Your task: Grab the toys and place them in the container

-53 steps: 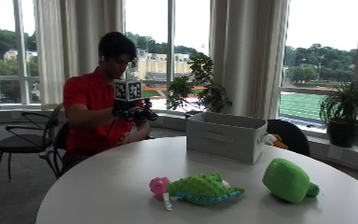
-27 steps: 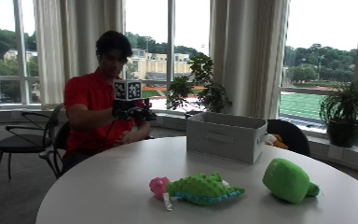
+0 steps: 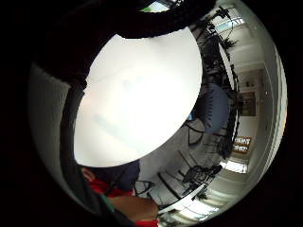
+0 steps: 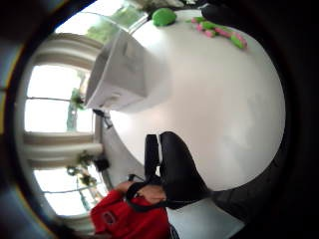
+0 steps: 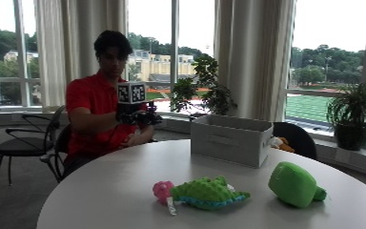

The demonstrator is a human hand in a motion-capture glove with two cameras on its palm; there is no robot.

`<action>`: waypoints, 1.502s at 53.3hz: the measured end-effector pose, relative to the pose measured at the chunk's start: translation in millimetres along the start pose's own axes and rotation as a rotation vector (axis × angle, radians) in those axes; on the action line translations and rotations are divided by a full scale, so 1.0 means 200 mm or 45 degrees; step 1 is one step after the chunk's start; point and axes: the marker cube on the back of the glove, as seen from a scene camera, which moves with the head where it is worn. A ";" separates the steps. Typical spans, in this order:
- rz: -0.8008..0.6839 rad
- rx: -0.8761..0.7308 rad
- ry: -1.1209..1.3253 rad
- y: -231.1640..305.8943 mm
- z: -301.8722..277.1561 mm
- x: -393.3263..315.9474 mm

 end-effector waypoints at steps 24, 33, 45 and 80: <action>0.125 -0.023 0.118 -0.73 -0.04 0.31; 0.160 -0.094 0.133 -1.08 -0.01 0.40; 0.157 -0.128 0.124 -1.48 0.15 0.44; 0.108 -0.576 -0.011 -1.87 0.69 0.41</action>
